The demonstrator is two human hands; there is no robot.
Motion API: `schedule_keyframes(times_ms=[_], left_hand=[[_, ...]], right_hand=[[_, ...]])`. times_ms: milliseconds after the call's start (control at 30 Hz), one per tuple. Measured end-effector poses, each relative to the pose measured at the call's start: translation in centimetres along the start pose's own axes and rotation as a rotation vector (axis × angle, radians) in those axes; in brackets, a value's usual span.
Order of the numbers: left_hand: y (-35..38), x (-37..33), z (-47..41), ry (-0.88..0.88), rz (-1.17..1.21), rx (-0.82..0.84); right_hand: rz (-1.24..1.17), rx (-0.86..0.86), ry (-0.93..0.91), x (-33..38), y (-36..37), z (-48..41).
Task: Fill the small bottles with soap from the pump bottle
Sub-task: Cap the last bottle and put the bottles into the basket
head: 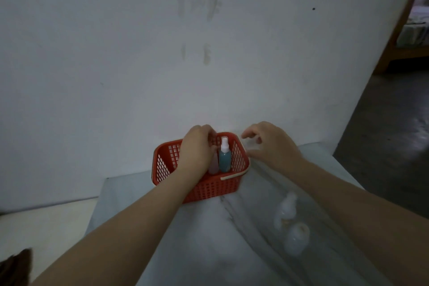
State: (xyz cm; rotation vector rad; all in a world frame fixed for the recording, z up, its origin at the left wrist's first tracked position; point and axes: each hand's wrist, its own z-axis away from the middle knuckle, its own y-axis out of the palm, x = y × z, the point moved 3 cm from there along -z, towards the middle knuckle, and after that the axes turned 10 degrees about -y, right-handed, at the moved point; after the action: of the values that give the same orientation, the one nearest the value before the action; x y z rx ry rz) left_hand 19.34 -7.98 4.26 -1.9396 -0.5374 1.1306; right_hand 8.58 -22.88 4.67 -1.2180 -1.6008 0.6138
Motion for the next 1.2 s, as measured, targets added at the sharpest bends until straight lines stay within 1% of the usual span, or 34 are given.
schedule_keyframes(times_ms=[67, 133, 233, 300, 433, 533, 700, 833, 933, 1033, 1200], left_hand=[[-1.3, -2.8, 2.3, 0.129, 0.077, 0.064], [-1.2, -5.4, 5.0, 0.246, 0.108, 0.22], [0.6, -8.2, 8.2, 0.312, 0.056, 0.446], [1.9, -9.5, 9.4, 0.345, 0.004, 0.502], [3.5, -11.0, 10.3, 0.406, -0.112, 0.508], [3.9, -11.8, 10.5, 0.432, -0.192, 0.507], [4.5, -11.7, 11.1, 0.424, -0.29, 0.497], [4.4, -11.0, 10.7, 0.365, -0.278, 0.488], [3.4, -10.5, 10.4, 0.346, -0.246, 0.455], [0.5, -10.1, 9.7, 0.331, -0.177, 0.394], [-6.6, -8.9, 7.5, 0.29, -0.068, 0.23]], right_hand=[[-0.049, 0.016, 0.027, -0.5, -2.0, 3.2], [-0.082, 0.034, 0.082, -0.7, -3.9, 6.4], [-0.152, 0.051, 0.158, -0.6, -5.4, 10.6], [-0.176, 0.064, 0.184, -0.3, -5.6, 13.0], [-0.212, 0.113, 0.205, -0.3, -4.2, 15.9], [-0.251, 0.084, 0.191, -0.5, -3.1, 17.0], [-0.188, 0.103, 0.138, -0.5, -1.3, 17.6], [-0.193, 0.078, 0.145, -0.4, -1.2, 17.8], [-0.163, 0.109, 0.145, 0.0, -1.9, 17.3], [-0.128, 0.101, 0.155, 0.4, -3.3, 16.2], [-0.147, -0.031, 0.135, 1.5, -6.7, 12.0]])
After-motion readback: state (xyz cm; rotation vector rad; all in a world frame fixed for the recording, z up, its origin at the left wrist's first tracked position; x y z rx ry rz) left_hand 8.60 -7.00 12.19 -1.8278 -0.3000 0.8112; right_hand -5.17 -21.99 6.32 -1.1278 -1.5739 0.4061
